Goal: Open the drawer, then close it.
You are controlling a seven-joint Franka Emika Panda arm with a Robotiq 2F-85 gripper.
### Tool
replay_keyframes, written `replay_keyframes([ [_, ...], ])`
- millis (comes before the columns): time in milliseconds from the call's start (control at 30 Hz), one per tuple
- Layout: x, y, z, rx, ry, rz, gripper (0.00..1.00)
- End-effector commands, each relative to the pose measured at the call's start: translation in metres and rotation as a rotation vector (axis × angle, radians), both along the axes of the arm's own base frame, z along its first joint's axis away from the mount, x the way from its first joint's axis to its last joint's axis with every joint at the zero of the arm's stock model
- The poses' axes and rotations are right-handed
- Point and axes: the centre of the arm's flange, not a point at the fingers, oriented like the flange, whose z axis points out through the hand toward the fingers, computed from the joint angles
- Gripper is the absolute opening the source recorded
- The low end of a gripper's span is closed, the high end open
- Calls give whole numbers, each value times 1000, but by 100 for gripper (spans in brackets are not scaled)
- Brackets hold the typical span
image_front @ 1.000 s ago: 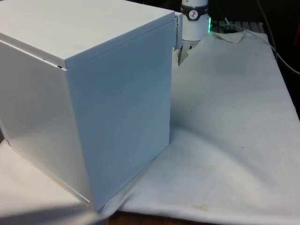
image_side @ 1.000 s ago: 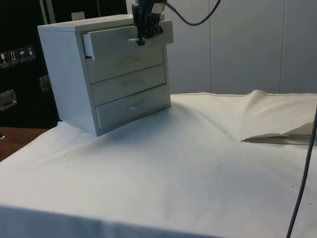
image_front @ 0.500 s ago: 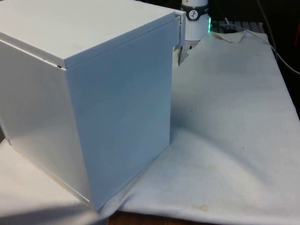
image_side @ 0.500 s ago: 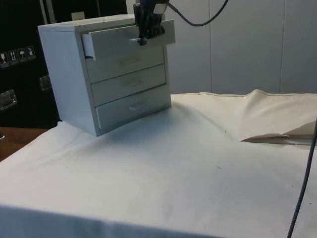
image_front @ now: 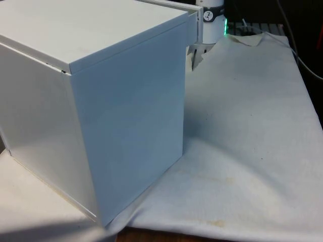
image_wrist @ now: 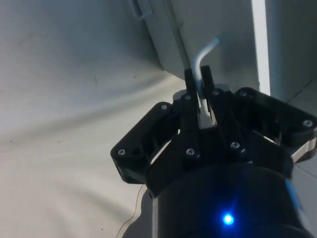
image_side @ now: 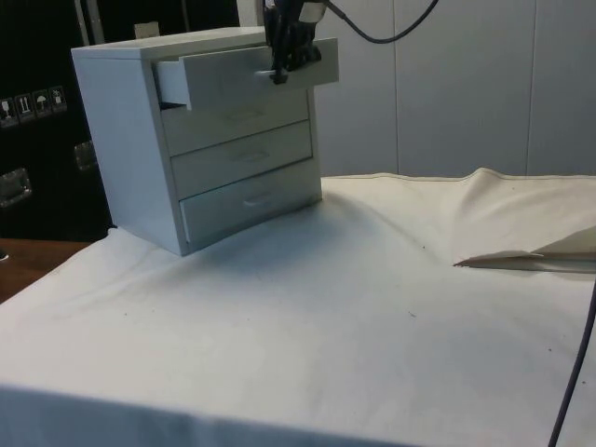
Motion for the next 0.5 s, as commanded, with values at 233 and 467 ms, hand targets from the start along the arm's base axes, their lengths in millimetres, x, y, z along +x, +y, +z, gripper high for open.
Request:
replay_keyframes([
  [233,-15,5,1,9,2,-24,1],
  [467,-24,15,1,8,12,-19,1],
])
